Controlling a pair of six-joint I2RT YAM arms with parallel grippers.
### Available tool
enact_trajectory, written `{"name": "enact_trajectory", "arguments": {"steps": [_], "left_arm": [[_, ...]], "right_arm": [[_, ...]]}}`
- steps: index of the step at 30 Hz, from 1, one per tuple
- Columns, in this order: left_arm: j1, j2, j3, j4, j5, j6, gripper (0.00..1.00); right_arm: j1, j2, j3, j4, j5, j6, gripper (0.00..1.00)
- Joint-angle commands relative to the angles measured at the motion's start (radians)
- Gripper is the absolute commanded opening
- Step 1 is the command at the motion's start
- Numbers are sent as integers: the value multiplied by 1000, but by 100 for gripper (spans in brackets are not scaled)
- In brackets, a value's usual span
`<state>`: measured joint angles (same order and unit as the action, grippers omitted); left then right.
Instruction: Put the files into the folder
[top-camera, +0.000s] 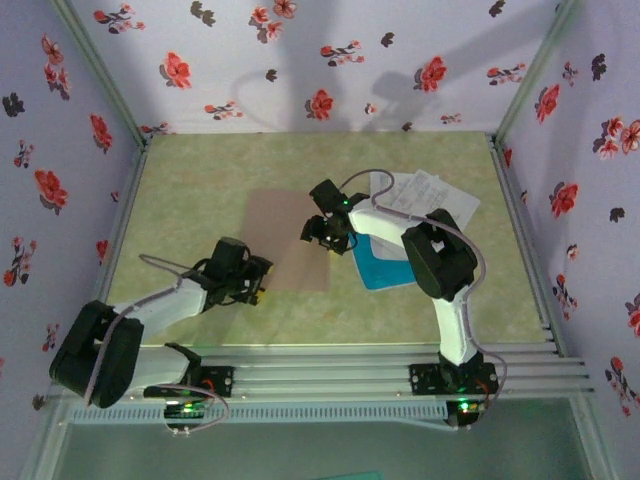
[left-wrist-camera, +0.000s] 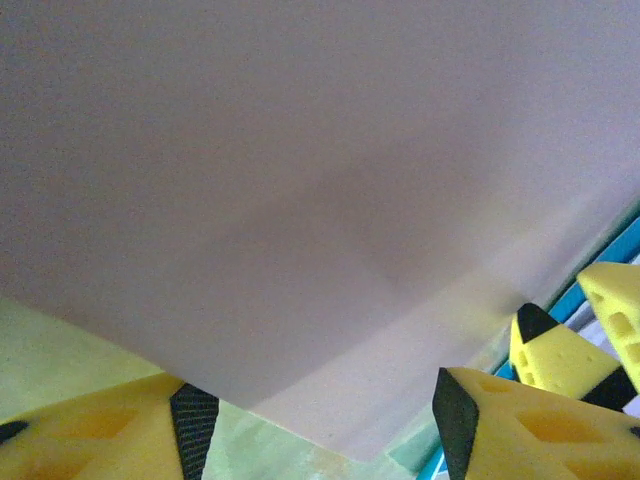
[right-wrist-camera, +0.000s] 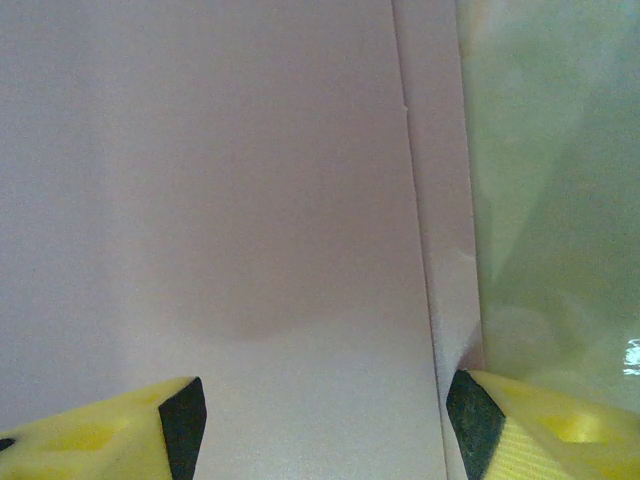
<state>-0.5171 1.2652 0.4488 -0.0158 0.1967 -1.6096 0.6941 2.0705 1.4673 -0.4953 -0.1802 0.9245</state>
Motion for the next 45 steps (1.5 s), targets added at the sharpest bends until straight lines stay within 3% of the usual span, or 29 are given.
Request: {"name": "enact_trajectory", "arguments": {"steps": [1,11,28,36,45], "left_arm": [[-17,22,-24,76,-37,-55,61],[-38,3,-54,161,-71,-91,47],[-53,-53,-79,150,-87,-128,44],[-57,25,-116,355,-88,-160,33],[-72,-27,-141,396,-112,-190,14]], "right_arm": [[8,37,11,-80,7,-13,69],[4,48,18,-89,-6,-9,69],[-21,55,11,-79,-45,-10,71],[-30,50,-19,-6,-113,0,73],[-55,18,-64,63,-160,24,73]]}}
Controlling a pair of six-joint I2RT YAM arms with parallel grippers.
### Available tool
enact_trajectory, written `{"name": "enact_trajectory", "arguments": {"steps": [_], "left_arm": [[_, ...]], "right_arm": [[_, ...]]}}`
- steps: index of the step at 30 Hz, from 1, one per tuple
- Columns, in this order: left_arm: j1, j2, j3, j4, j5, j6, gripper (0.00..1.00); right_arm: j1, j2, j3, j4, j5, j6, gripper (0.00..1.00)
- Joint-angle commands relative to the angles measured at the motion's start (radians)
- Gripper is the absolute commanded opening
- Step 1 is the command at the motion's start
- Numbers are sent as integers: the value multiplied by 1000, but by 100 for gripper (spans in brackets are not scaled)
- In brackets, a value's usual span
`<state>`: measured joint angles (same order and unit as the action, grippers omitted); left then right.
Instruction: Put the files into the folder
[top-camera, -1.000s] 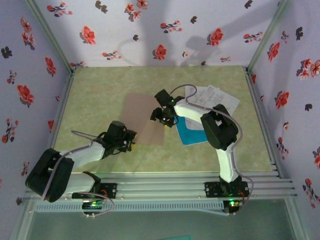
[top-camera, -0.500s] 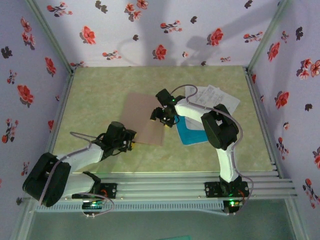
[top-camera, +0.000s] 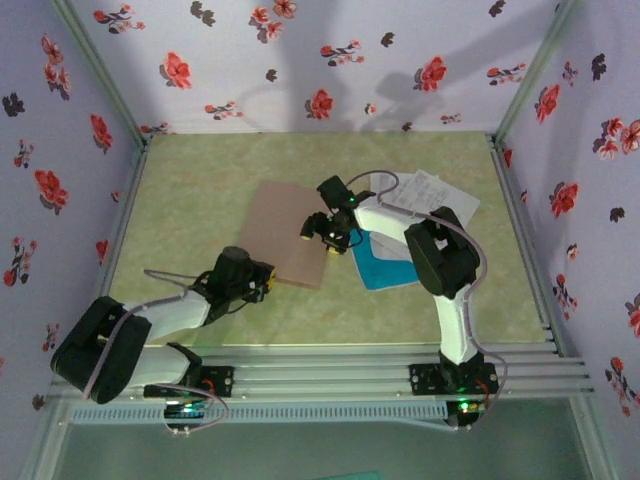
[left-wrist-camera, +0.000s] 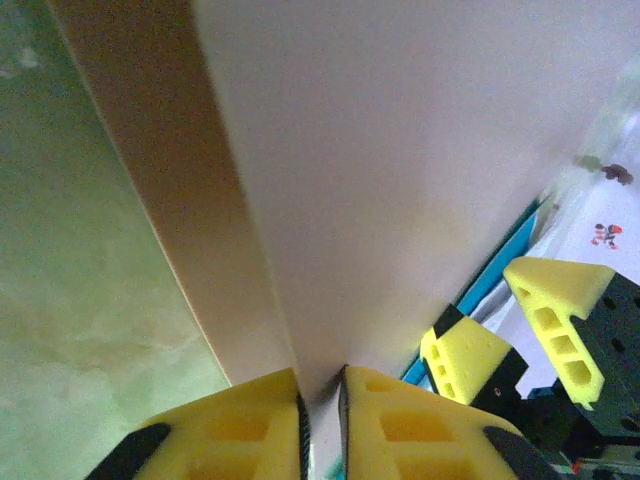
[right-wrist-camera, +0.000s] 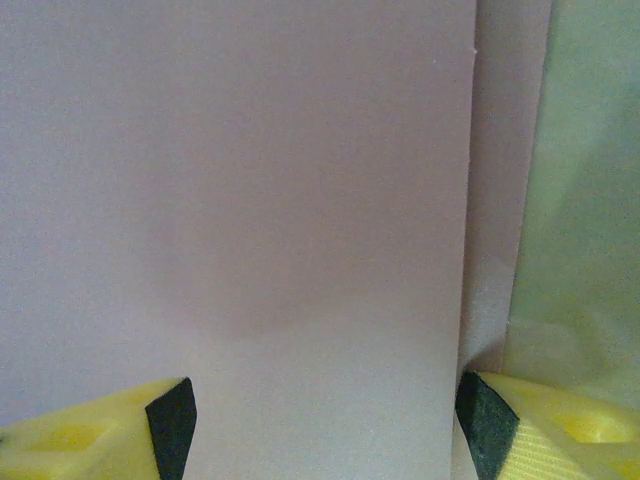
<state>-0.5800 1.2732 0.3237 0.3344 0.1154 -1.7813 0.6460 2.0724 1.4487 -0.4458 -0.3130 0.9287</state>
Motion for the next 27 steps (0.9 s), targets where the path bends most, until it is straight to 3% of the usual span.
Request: {"name": "enact_trajectory", "arguments": {"steps": [1,6,18,27], "left_arm": [[-9,-44,-18,43,-34,-22,12],[-9,-62,-42,48,-33,-32,0],[-10,-58,-76,145,-5,-76,0],[-11,-23,-92,232,29,-101,0]], "right_arm": [[-11,12,-50,23,-31,22,73],[-27,-4,-72,78,-68,51,71],[-39,-62,-119,185,-96,138,62],[-44,-103,-162,261,-109,204,47]]}}
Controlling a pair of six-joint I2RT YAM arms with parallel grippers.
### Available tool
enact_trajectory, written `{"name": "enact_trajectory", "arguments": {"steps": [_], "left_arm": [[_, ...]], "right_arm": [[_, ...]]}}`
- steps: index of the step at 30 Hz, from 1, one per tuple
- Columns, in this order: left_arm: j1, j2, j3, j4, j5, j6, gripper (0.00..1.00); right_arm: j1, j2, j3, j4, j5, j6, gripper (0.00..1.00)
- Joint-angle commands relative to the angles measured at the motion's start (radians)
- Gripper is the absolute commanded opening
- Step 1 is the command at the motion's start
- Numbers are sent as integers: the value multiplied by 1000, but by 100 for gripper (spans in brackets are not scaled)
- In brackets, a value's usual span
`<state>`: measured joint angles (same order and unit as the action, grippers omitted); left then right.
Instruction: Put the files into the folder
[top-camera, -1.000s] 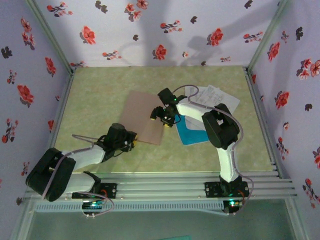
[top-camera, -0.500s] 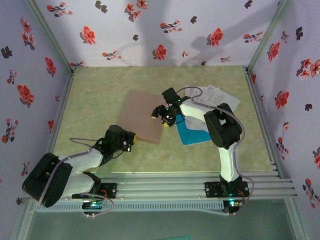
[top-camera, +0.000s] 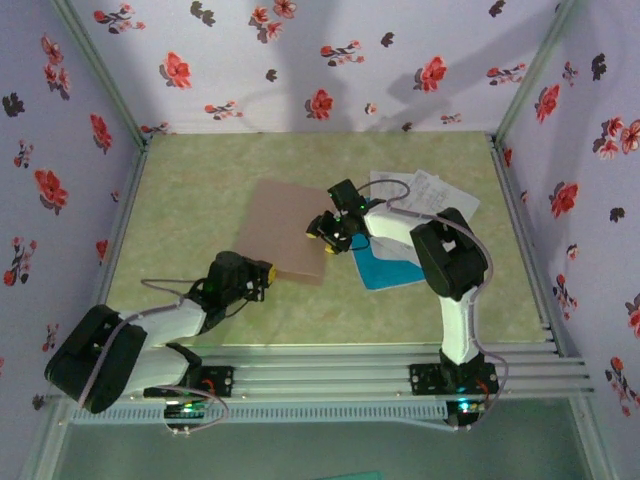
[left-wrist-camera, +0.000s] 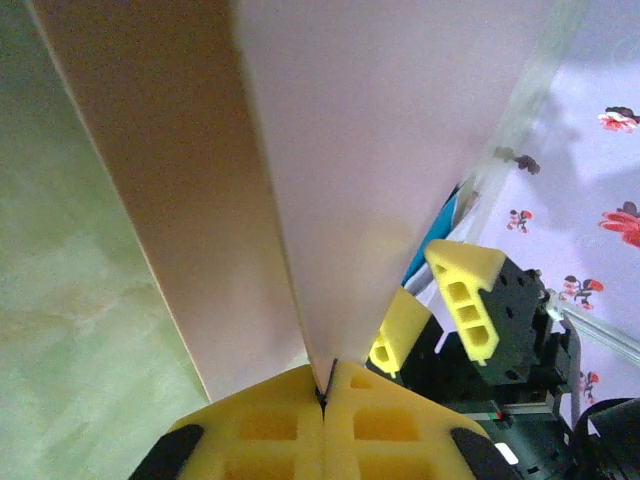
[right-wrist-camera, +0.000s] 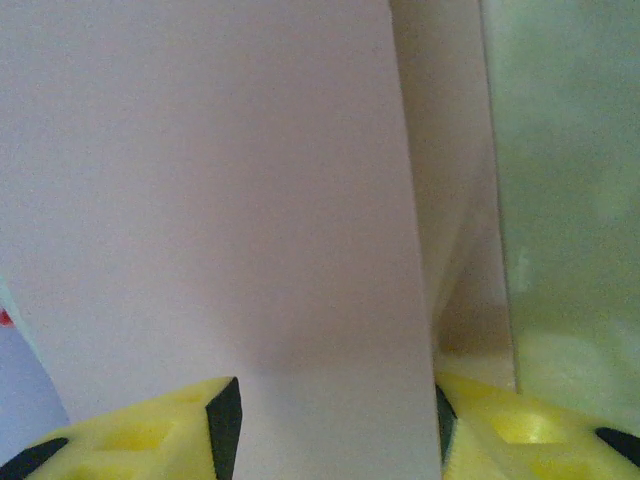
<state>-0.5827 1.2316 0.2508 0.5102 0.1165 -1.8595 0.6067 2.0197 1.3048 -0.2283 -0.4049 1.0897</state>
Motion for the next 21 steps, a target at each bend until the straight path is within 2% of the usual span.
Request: {"name": "enact_trajectory", "arguments": {"steps": [1,7,15,17,19,21], "left_arm": [[-8,20,-22,64,28,-25,0],[-8,22,-13,59,38,-19,0],[-8,-3,-5,3,48,-5,0],[-8,-48,13,-80,49,16,21],[-8,-129,44,-243,49,61,40],[-7,-208,104,-434,48,96,52]], "right_arm": [[-5,-57,-22,51,-17,50,45],[-4,-79,-44,68,-7,73,28],[-4,-102,-65,68,21,89,0],[-4,-108,-63,57,30,89,0],[-4,-111,-55,46,39,89,0],[-4,-119,-50,34,46,90,0]]}}
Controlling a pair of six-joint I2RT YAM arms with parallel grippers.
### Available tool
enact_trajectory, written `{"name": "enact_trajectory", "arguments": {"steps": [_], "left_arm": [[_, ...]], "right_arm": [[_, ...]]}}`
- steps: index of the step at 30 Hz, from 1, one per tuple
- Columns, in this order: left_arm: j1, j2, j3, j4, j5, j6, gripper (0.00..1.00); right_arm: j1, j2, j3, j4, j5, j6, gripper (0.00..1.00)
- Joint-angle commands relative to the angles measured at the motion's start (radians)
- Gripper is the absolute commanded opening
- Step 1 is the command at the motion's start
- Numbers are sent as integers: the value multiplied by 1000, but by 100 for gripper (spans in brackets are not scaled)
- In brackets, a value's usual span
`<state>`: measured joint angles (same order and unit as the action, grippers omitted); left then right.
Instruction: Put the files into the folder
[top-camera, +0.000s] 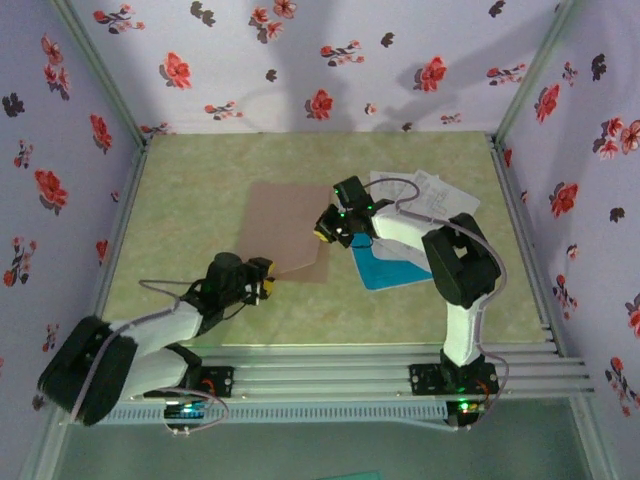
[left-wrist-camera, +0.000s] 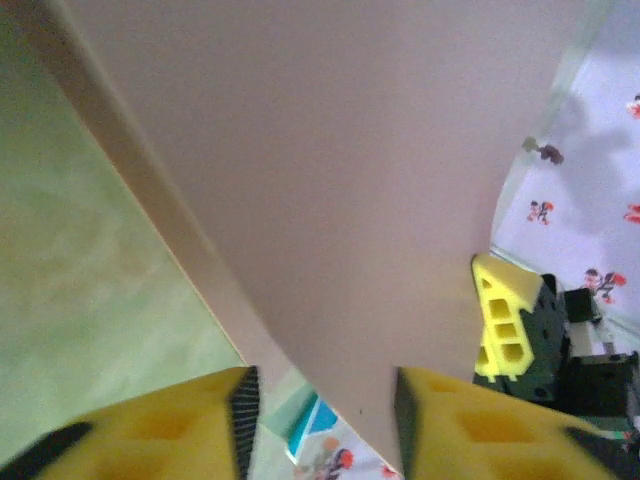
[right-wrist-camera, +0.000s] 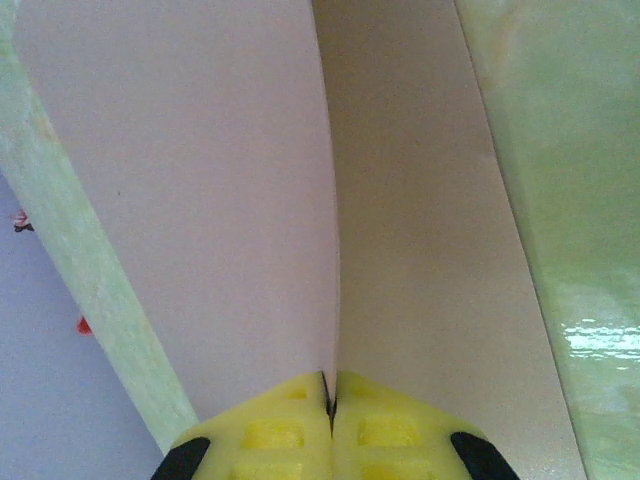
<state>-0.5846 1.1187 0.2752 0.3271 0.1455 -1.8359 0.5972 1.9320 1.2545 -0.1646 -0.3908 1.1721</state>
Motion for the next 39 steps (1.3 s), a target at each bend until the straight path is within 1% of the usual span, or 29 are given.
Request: {"name": "enact_trajectory", "arguments": {"steps": [1,5,8,10,11,13,15,16,18,21,22,24,26,30,32,39], "left_arm": [[-2,-126,94,-320,19,88,56],[2,-261,158,-605,14,153,67],[6,-348,208,-775,-11,191,69],[12,-368,278,-893,-53,272,69],[18,-356,324,-938,-66,338,68],[22,-272,425,-997,-65,508,68],[-2,-130,588,-1094,-64,745,65],[-25,-63,670,-1146,-86,833,64],[-101,58,843,-1238,-167,1025,64],[-204,203,1040,-1365,-273,1230,64],[-229,242,1081,-1393,-301,1271,65],[-280,313,1148,-1442,-368,1341,65],[-312,354,1177,-1457,-425,1378,66],[-340,439,1228,-1484,-536,1417,67],[-353,480,1252,-1479,-557,1446,67],[-409,581,1283,-1415,-576,1533,68]], "right_arm": [[7,-32,6,-34,36,9,0],[9,-38,24,-58,51,13,0],[10,-39,44,-78,59,17,0],[12,-42,57,-89,61,23,0],[13,-43,65,-97,63,26,0],[17,-45,84,-114,68,33,0],[22,-42,118,-155,77,32,0],[23,-38,133,-175,79,30,0],[26,-29,170,-227,85,28,0],[26,-6,217,-276,67,29,0],[26,-3,228,-281,62,30,0],[27,3,251,-293,54,32,0],[27,7,268,-307,50,28,0],[27,3,279,-316,43,25,0],[29,2,280,-317,37,26,0],[30,7,295,-319,22,29,0]]}}
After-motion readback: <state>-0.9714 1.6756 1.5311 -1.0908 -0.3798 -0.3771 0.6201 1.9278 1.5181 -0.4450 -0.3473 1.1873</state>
